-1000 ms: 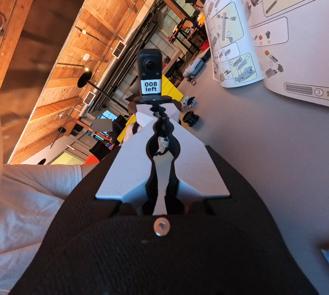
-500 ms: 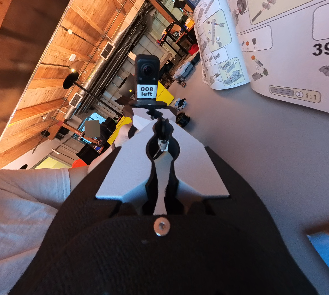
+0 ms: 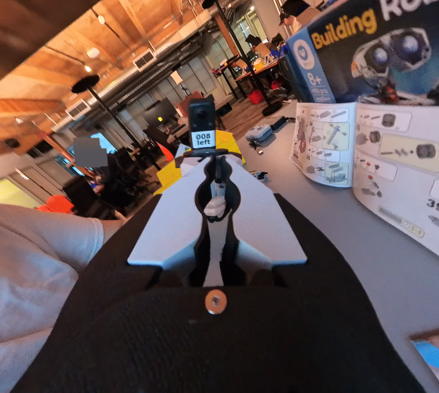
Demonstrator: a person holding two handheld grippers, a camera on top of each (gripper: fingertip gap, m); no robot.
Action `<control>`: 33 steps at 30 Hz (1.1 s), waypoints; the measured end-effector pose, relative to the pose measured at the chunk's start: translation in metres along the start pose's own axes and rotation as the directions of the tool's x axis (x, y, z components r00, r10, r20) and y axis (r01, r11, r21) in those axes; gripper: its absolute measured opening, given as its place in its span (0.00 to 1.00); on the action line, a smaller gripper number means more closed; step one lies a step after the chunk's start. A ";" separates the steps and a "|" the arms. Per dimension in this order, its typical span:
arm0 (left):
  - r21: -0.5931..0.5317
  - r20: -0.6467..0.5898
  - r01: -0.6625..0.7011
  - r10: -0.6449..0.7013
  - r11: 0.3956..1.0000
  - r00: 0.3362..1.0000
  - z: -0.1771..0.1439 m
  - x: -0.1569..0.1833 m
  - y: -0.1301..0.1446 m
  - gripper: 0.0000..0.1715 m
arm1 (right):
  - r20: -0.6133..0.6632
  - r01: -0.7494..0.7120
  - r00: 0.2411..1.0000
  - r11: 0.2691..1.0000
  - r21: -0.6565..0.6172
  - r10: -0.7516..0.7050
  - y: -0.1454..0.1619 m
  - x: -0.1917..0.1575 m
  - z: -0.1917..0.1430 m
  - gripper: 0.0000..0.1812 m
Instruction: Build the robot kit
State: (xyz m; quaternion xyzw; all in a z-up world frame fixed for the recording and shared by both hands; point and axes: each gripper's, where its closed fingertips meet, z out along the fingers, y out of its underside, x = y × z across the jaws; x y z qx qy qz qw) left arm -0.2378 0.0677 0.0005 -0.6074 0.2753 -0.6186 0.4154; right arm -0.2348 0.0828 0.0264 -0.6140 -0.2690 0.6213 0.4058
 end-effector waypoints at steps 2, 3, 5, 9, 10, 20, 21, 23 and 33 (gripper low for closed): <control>0.008 0.018 -0.060 0.060 0.998 0.998 0.006 0.011 -0.005 0.15 | -0.007 0.046 0.999 0.999 -0.024 -0.046 -0.005 -0.012 0.000 0.02; 0.014 0.027 -0.074 0.073 0.997 0.997 0.008 0.015 -0.007 0.13 | -0.004 0.050 0.999 0.999 -0.018 -0.050 -0.009 -0.017 -0.001 0.01; 0.027 0.014 -0.078 0.078 0.997 0.997 0.011 0.024 -0.011 0.09 | 0.006 0.035 0.999 0.999 -0.028 -0.035 -0.012 -0.023 -0.002 0.02; 0.017 0.021 -0.079 0.078 0.997 0.997 0.015 0.032 -0.012 0.02 | 0.026 -0.042 0.999 0.999 -0.027 0.043 -0.014 -0.026 -0.003 0.02; 0.021 0.023 -0.074 0.073 0.997 0.997 0.015 0.033 -0.013 0.02 | 0.035 -0.064 0.997 0.998 -0.022 0.065 -0.014 -0.026 -0.004 0.02; 0.038 -0.003 0.064 -0.064 0.997 0.998 0.015 0.027 -0.011 0.01 | 0.086 -0.257 0.962 0.966 -0.015 0.258 -0.010 -0.014 -0.006 0.02; 0.035 -0.012 0.077 -0.076 0.996 0.997 0.015 0.027 -0.011 0.01 | 0.099 -0.278 0.955 0.960 -0.017 0.278 -0.010 -0.014 -0.006 0.02; 0.038 -0.040 0.109 -0.108 0.993 0.993 0.016 0.029 -0.011 0.02 | 0.129 -0.323 0.938 0.946 -0.012 0.322 -0.010 -0.014 -0.007 0.02; 0.055 -0.022 0.084 -0.083 0.995 0.996 0.010 0.028 -0.019 0.09 | 0.268 -0.538 0.810 0.843 -0.009 0.521 -0.011 -0.014 -0.008 0.02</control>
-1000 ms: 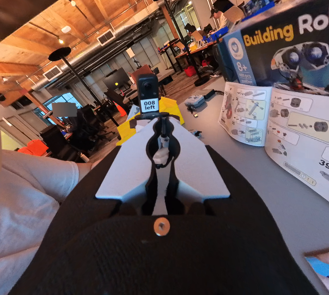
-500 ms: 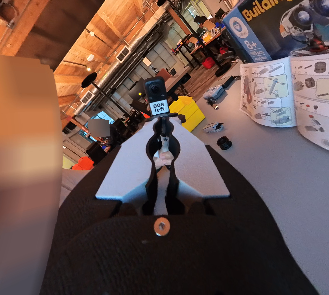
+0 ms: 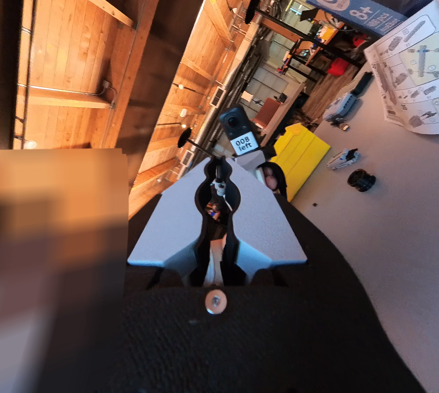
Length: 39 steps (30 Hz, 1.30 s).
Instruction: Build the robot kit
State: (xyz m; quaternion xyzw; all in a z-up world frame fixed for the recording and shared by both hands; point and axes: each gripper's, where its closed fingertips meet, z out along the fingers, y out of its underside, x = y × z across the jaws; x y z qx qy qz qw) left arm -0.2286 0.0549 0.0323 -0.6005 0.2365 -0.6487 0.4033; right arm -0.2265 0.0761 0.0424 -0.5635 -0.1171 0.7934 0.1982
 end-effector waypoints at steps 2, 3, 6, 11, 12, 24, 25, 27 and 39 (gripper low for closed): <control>0.010 -0.004 0.009 -0.009 1.000 1.000 -0.001 0.001 -0.002 0.09 | 0.021 -0.031 0.999 0.999 0.010 0.030 -0.001 -0.001 -0.001 0.02; 0.014 -0.003 0.018 -0.017 1.000 1.000 -0.002 0.000 -0.003 0.10 | 0.022 -0.038 0.999 0.999 0.014 0.038 -0.002 0.000 -0.002 0.02; 0.016 -0.025 0.035 -0.034 0.999 0.999 -0.001 0.003 -0.003 0.10 | 0.091 -0.109 0.990 0.994 0.029 0.106 -0.003 -0.004 -0.002 0.02; -0.021 -0.008 -0.005 0.004 1.000 1.000 0.003 0.004 0.003 0.09 | 0.103 -0.143 0.985 0.989 0.027 0.140 -0.001 0.001 -0.001 0.02; -0.029 -0.002 -0.013 0.013 0.999 1.000 0.004 0.004 0.004 0.09 | 0.085 -0.124 0.989 0.992 0.022 0.122 0.000 0.002 0.000 0.02; -0.055 0.052 -0.185 0.187 0.981 0.981 0.001 0.004 0.003 0.09 | -0.143 0.512 0.841 0.854 -0.097 -0.521 0.005 -0.020 0.012 0.02; -0.050 0.057 -0.198 0.200 0.979 0.978 0.000 0.005 0.002 0.09 | -0.151 0.514 0.838 0.851 -0.103 -0.524 0.006 -0.018 0.013 0.02; -0.040 0.063 -0.210 0.212 0.977 0.975 -0.001 0.005 0.000 0.09 | -0.155 0.505 0.843 0.857 -0.105 -0.516 0.007 -0.016 0.013 0.02; -0.166 0.130 -0.287 0.310 0.943 0.942 0.000 -0.006 0.013 0.03 | -0.177 0.467 0.856 0.873 -0.138 -0.486 0.015 0.005 0.016 0.01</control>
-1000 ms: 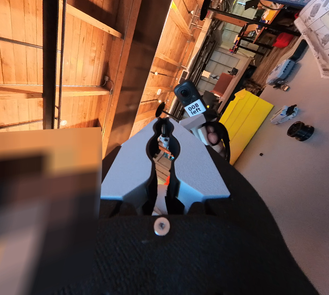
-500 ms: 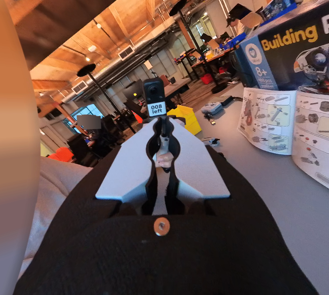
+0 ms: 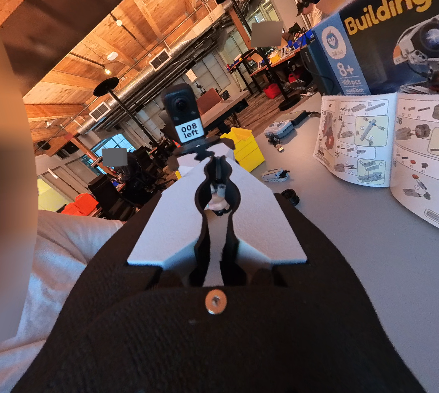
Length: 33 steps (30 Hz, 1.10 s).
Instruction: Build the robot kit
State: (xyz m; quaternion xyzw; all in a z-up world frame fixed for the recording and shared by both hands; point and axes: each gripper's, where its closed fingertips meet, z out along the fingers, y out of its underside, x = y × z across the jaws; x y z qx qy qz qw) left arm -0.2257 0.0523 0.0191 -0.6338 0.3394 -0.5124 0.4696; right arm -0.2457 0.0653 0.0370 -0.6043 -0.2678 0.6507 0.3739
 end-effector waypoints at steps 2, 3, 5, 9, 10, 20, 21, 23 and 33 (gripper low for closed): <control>-0.029 0.026 -0.021 0.021 0.999 0.999 0.000 -0.003 0.004 0.03 | -0.002 -0.007 1.000 1.000 -0.003 0.007 0.002 0.003 0.000 0.02; -0.040 0.030 -0.022 0.023 0.999 0.999 -0.001 -0.004 0.005 0.03 | 0.001 -0.011 1.000 1.000 -0.003 0.011 0.003 0.004 0.000 0.01; -0.048 0.025 -0.007 0.009 0.999 1.000 -0.001 -0.005 0.006 0.03 | 0.003 -0.014 1.000 1.000 -0.001 0.014 0.004 0.005 0.001 0.02; -0.054 -0.010 0.055 -0.056 0.997 0.998 -0.001 -0.006 0.009 0.08 | 0.006 -0.028 1.000 1.000 -0.003 0.028 0.006 0.009 0.001 0.02; -0.065 -0.018 0.073 -0.074 0.995 0.997 -0.001 -0.006 0.010 0.09 | 0.015 -0.033 0.999 0.999 -0.001 0.033 0.006 0.008 0.001 0.02; -0.104 -0.014 0.054 -0.056 0.993 0.998 -0.005 -0.006 0.013 0.03 | 0.003 -0.007 1.000 1.000 -0.002 0.007 0.006 0.006 0.003 0.02; -0.089 -0.033 0.065 -0.068 0.994 0.997 -0.005 -0.004 0.011 0.03 | 0.008 -0.009 1.000 1.000 0.007 0.009 0.004 0.005 0.002 0.02; -0.040 -0.078 0.114 -0.117 0.993 0.990 -0.009 -0.003 0.002 0.16 | 0.003 -0.019 1.000 1.000 0.022 0.018 0.002 0.006 0.001 0.02; -0.013 -0.098 0.209 -0.209 0.978 0.973 -0.015 -0.011 0.000 0.15 | 0.016 -0.055 0.998 0.998 0.014 0.055 0.009 0.010 0.005 0.02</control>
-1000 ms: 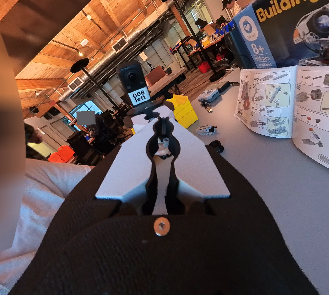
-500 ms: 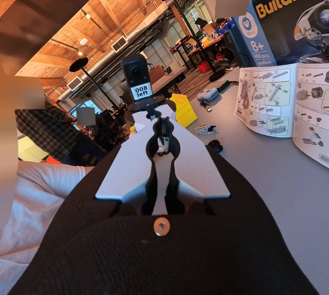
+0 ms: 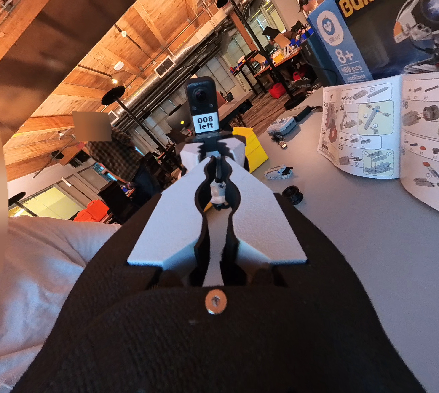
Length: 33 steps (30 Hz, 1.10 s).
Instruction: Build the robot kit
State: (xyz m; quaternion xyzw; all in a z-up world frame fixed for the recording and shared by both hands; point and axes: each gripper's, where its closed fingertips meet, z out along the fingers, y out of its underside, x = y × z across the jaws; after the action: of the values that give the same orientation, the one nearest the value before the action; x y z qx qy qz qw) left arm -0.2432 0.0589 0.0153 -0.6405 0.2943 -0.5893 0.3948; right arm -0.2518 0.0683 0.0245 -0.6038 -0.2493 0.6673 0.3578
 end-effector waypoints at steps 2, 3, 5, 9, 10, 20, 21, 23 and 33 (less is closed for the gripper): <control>-0.049 0.005 0.000 0.001 0.999 1.000 0.007 -0.002 0.011 0.14 | -0.006 0.001 1.000 1.000 -0.007 -0.001 0.002 0.001 0.001 0.02; -0.071 0.013 -0.010 0.011 0.997 1.000 0.010 -0.003 0.015 0.10 | -0.006 0.002 1.000 1.000 -0.010 -0.002 0.003 0.001 0.002 0.02; -0.076 0.034 -0.055 0.058 0.996 0.998 0.012 -0.003 0.017 0.03 | -0.025 0.012 1.000 1.000 -0.010 -0.012 0.002 0.003 0.001 0.02; -0.110 0.116 -0.146 0.159 0.983 0.980 0.013 -0.008 0.018 0.03 | -0.044 0.027 0.999 1.000 -0.008 -0.028 0.002 0.005 0.000 0.02; -0.109 0.117 -0.146 0.159 0.983 0.980 0.013 -0.007 0.018 0.03 | -0.041 0.024 0.999 1.000 -0.006 -0.024 0.002 0.004 0.000 0.02; -0.023 0.089 -0.054 0.055 0.998 0.994 0.007 -0.012 0.008 0.11 | -0.008 -0.076 0.997 0.997 0.005 0.076 0.008 0.008 0.004 0.01; -0.024 0.090 -0.070 0.071 0.997 0.993 0.008 -0.011 0.009 0.04 | -0.015 -0.077 0.997 0.997 0.006 0.077 0.009 0.009 0.004 0.01; -0.016 0.086 -0.057 0.058 0.998 0.995 0.009 -0.010 0.009 0.01 | -0.017 -0.077 0.997 0.997 0.010 0.077 0.009 0.011 0.003 0.01; -0.044 0.080 0.076 -0.072 0.996 0.994 0.011 -0.022 0.023 0.01 | -0.071 -0.110 0.991 0.994 0.017 0.111 0.017 0.026 0.001 0.00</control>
State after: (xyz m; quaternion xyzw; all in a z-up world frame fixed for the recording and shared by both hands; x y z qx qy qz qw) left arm -0.2335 0.0669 -0.0158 -0.6829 0.2683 -0.5708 0.3687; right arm -0.2558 0.0787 -0.0045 -0.6377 -0.1981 0.6657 0.3332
